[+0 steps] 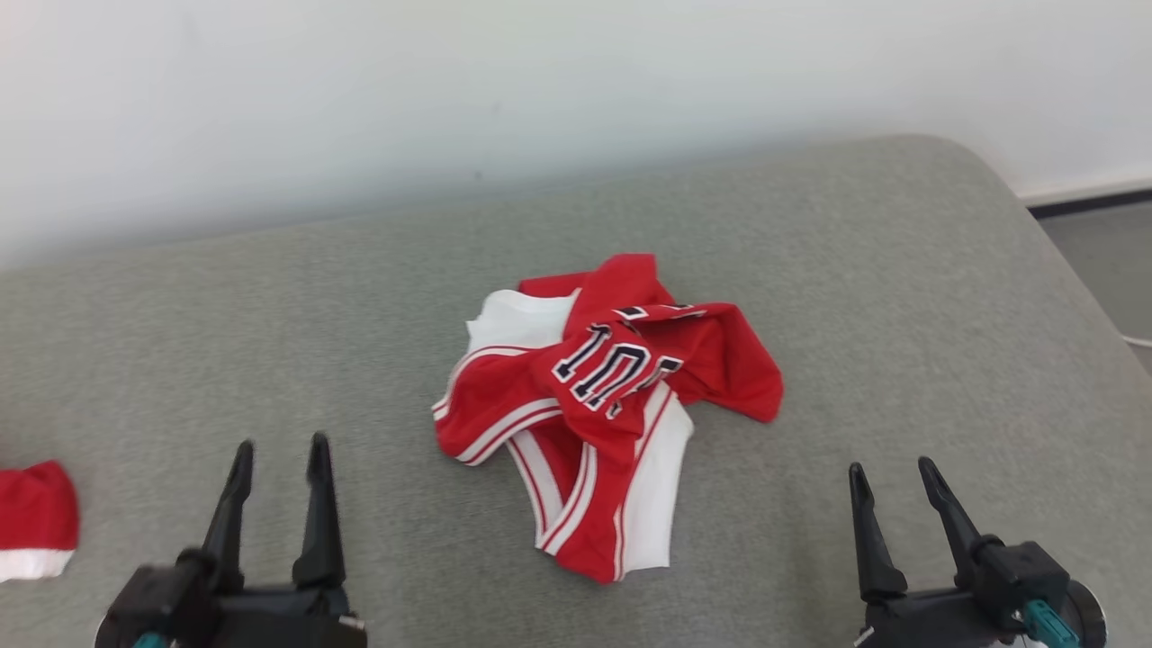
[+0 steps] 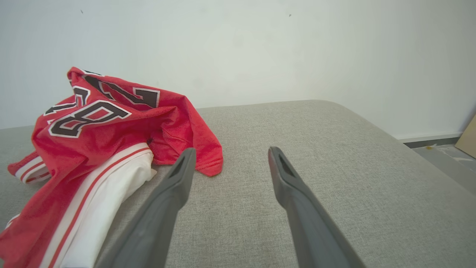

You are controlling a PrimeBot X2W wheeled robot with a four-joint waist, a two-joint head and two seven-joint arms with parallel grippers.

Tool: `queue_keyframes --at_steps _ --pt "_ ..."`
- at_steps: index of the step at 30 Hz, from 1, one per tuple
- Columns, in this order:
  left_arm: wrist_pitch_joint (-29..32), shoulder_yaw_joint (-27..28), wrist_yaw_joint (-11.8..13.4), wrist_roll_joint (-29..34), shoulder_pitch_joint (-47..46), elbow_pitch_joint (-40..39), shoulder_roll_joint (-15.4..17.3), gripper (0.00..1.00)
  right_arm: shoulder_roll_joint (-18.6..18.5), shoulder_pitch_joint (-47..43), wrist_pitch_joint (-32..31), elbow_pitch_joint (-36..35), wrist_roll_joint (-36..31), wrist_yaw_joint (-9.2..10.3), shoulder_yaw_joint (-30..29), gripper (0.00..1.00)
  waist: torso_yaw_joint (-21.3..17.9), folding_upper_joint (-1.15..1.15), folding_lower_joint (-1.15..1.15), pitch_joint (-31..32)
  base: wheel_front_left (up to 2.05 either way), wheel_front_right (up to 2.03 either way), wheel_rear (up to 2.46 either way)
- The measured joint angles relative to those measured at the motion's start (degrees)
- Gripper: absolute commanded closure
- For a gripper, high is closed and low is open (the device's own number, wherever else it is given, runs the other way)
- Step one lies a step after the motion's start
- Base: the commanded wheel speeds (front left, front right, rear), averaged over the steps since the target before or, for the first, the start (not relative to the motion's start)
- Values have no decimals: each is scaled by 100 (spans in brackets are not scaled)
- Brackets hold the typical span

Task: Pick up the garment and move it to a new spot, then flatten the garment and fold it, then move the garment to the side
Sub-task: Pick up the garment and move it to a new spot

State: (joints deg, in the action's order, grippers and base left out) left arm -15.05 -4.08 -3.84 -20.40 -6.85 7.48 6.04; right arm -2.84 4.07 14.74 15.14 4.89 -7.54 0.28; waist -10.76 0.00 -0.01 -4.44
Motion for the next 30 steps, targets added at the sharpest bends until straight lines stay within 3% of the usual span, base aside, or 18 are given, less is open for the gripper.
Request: queue_keyframes --at_steps 12,21,30 --pt "0 689 -226 764 1098 -76 -249 0 1 -352 -166 -112 -158 0 -12 0 704 0 0 362 0 0 0" --pt "0 704 -331 822 1282 157 -280 0 1 -545 -286 -127 -293 0 105 0 1021 0 0 520 0 0 0" --pt "0 586 -357 791 1277 191 -290 0 1 -544 -314 -153 -189 0 169 0 1019 0 0 509 0 0 0"
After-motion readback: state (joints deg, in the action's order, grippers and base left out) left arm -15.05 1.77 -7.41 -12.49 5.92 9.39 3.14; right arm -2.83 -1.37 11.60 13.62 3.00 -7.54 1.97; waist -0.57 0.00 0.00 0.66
